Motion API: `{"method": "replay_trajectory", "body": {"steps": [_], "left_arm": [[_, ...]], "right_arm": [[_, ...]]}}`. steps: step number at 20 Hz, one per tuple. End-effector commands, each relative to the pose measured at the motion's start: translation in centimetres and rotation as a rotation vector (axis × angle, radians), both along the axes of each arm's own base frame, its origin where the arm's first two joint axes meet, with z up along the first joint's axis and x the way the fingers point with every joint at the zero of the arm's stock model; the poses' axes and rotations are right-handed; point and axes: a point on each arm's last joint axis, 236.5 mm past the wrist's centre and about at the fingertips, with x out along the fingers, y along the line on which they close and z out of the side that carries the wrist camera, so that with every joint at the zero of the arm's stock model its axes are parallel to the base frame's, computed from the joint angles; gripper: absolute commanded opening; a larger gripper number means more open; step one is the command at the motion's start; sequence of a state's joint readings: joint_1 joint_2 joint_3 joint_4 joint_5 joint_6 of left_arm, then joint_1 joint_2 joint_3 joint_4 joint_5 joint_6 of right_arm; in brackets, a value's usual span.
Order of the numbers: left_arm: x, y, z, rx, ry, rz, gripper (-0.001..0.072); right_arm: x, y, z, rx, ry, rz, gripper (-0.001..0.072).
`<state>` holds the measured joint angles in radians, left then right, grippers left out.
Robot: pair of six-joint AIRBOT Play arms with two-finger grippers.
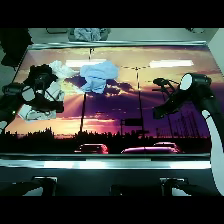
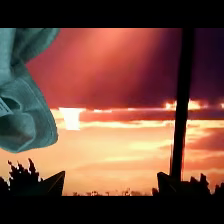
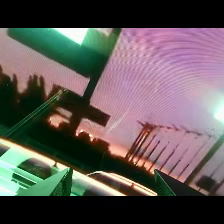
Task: Fold the shirts.
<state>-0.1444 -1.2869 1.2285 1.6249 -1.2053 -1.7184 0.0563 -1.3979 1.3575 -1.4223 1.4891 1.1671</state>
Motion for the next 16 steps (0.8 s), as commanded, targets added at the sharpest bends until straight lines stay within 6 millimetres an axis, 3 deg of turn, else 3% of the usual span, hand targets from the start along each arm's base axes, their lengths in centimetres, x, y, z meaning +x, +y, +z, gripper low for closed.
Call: {"method": "replay_trajectory", "body": {"steps": [1,3,6,9,13,16], "left_arm": [[3.7,-0.7,0.7,-0.025,-0.148,-0.009,0.0669],[5.3,-1.1,0.7,-0.054,-0.203,0.019,0.0669],[10.5,-2.1,3.0,-0.115,-0.375,0.028,0.0715],[15.5,-3.7,4.0,-0.228,-0.319,-0.030,0.0716],[21.7,-6.5,5.9,-0.462,-0.297,-0.063,0.0716],[23.3,-7.8,2.2,-0.554,-0.300,-0.029,0.0716]], "right_arm": [[0.7,0.0,0.0,0.000,-0.030,-0.004,0.0595],[2.2,0.1,0.2,0.004,-0.094,-0.013,0.0595],[4.4,0.2,0.6,0.009,-0.186,-0.028,0.0595],[6.7,0.2,1.2,0.016,-0.282,-0.043,0.0593],[7.6,0.4,1.4,0.025,-0.320,-0.051,0.0592],[7.5,0.5,1.4,0.029,-0.319,-0.051,0.0591]]}}
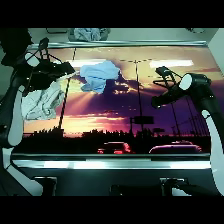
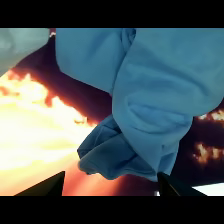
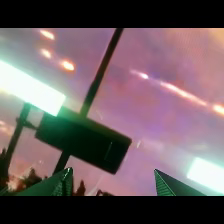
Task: Fold the shirts.
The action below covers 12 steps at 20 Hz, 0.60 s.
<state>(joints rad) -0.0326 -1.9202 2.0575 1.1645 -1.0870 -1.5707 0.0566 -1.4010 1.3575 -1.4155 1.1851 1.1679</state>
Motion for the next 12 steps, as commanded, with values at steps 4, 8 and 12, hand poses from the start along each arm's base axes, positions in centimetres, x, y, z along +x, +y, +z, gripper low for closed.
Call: {"method": "replay_trajectory", "body": {"steps": [4,8,12], "left_arm": [[1.1,-2.1,-7.8,-0.109,0.062,-0.053,0.0716],[1.6,-3.1,-9.6,-0.067,0.032,-0.103,0.0716],[1.2,-3.9,-12.2,-0.013,0.055,-0.147,0.0717]], "right_arm": [[0.4,0.6,0.2,0.029,-0.016,-0.004,0.0591],[0.4,0.7,0.2,0.034,-0.014,-0.015,0.0591],[0.1,0.7,0.1,0.041,0.000,-0.027,0.0591]]}}
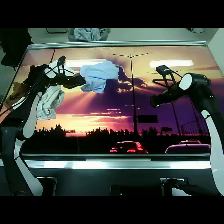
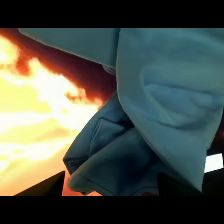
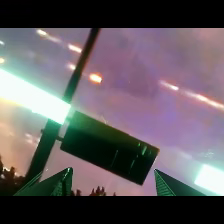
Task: Fold the shirts.
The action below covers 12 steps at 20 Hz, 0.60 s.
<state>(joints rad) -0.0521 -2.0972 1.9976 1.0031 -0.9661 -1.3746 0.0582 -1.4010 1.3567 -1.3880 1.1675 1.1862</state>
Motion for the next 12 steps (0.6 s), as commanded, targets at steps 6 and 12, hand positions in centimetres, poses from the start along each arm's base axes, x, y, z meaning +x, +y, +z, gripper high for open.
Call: {"method": "replay_trajectory", "body": {"steps": [6,12], "left_arm": [[-0.7,-1.9,-3.5,0.113,-0.015,-0.125,0.0716],[-0.3,-2.7,-2.7,0.089,-0.020,-0.099,0.0028]], "right_arm": [[-0.3,0.4,-0.1,0.021,0.014,-0.007,0.0590],[-0.3,0.4,0.0,0.020,0.013,-0.006,0.0592]]}}
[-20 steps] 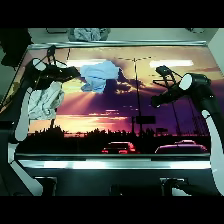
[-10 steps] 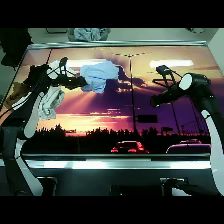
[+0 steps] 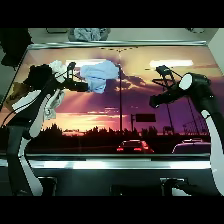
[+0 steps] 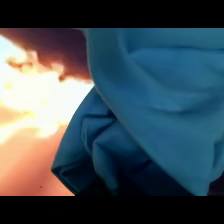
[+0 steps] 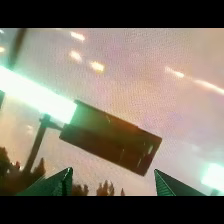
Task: Fold the shirts.
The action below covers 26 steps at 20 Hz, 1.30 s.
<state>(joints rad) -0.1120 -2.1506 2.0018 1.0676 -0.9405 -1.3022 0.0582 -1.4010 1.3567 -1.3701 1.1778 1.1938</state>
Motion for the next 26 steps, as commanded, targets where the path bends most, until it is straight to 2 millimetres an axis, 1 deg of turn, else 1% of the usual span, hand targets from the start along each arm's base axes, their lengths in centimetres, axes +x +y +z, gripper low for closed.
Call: {"method": "replay_trajectory", "body": {"steps": [1,2,3,4,5,6,7,8,9,10,11,12,13,14,15,16,17,18,19,20,21,22,23,24,25,26], "left_arm": [[0.6,-0.3,2.7,-0.014,-0.044,0.008,0.0027],[1.0,-0.3,5.7,-0.014,-0.102,-0.002,0.0027],[1.2,-0.4,9.4,-0.012,-0.171,-0.017,0.0026],[0.7,-0.7,14.3,-0.008,-0.260,-0.041,0.0027],[-0.3,-1.4,19.9,-0.006,-0.361,-0.069,0.0027],[-2.0,-2.3,25.6,-0.009,-0.465,-0.106,0.0026],[-4.5,-3.5,31.5,-0.026,-0.569,-0.139,0.0027],[-7.8,-4.7,37.7,-0.050,-0.681,-0.166,0.0027],[-11.6,-5.7,43.3,-0.077,-0.787,-0.191,0.0027],[-15.4,-6.5,47.8,-0.105,-0.878,-0.212,0.0027],[-19.5,-7.0,51.9,-0.138,-0.962,-0.237,0.0027],[-23.1,-7.3,55.0,-0.171,-1.030,-0.258,0.0027],[-26.8,-7.5,57.9,-0.207,-1.096,-0.280,0.0027],[-29.8,-7.6,59.9,-0.240,-1.147,-0.302,0.0027],[-32.4,-7.6,61.6,-0.272,-1.188,-0.321,0.0027],[-34.5,-7.7,62.6,-0.297,-1.213,-0.344,0.0027],[-35.7,-7.8,62.9,-0.311,-1.221,-0.359,0.0027],[-36.2,-8.0,62.6,-0.322,-1.206,-0.366,0.0027],[-35.7,-8.2,61.6,-0.325,-1.166,-0.358,0.0027],[-34.6,-8.4,60.0,-0.309,-1.118,-0.350,0.0027],[-33.1,-9.0,57.8,-0.280,-1.064,-0.346,0.0027],[-31.4,-9.8,55.3,-0.257,-1.008,-0.349,0.0027],[-29.6,-10.8,52.1,-0.237,-0.938,-0.353,0.0028],[-27.9,-12.0,48.8,-0.221,-0.864,-0.363,0.0029],[-26.3,-13.6,44.8,-0.209,-0.773,-0.381,0.0029],[-25.2,-15.3,40.9,-0.204,-0.683,-0.404,0.0029]], "right_arm": [[0.2,-0.1,0.1,-0.004,-0.008,0.003,0.0593],[0.3,-0.3,0.3,-0.020,-0.020,0.017,0.0594],[0.5,-0.8,1.0,-0.047,-0.044,0.034,0.0594],[0.8,-1.3,2.5,-0.079,-0.086,0.051,0.0596],[1.2,-2.0,4.7,-0.112,-0.143,0.058,0.0596],[1.4,-2.7,7.3,-0.142,-0.210,0.053,0.0598],[1.5,-3.3,10.6,-0.170,-0.289,0.045,0.0598],[1.3,-3.8,14.0,-0.190,-0.367,0.035,0.0598],[0.6,-4.2,17.5,-0.202,-0.448,0.024,0.0597],[-0.6,-4.4,21.2,-0.207,-0.534,0.013,0.0596],[-2.0,-4.6,24.7,-0.209,-0.616,0.001,0.0597],[-3.6,-4.7,27.5,-0.206,-0.690,-0.008,0.0596],[-5.5,-4.8,30.1,-0.202,-0.759,-0.016,0.0596],[-7.4,-4.9,32.0,-0.199,-0.812,-0.023,0.0595],[-9.3,-5.0,33.8,-0.196,-0.862,-0.029,0.0594],[-11.3,-5.1,35.5,-0.193,-0.914,-0.036,0.0593],[-13.0,-5.3,36.9,-0.190,-0.959,-0.042,0.0592],[-14.4,-5.3,37.8,-0.189,-0.993,-0.046,0.0592],[-15.6,-5.4,38.6,-0.187,-1.020,-0.050,0.0592],[-16.5,-5.5,38.9,-0.186,-1.031,-0.051,0.0592],[-16.9,-5.5,38.7,-0.187,-1.020,-0.050,0.0588],[-17.1,-5.5,38.0,-0.189,-0.992,-0.046,0.0550],[-16.9,-5.5,36.9,-0.191,-0.943,-0.040,0.0534],[-16.5,-5.5,35.5,-0.194,-0.886,-0.033,0.0534],[-16.0,-5.4,33.9,-0.198,-0.818,-0.025,0.0534],[-15.5,-5.4,32.4,-0.201,-0.756,-0.017,0.0534]]}}
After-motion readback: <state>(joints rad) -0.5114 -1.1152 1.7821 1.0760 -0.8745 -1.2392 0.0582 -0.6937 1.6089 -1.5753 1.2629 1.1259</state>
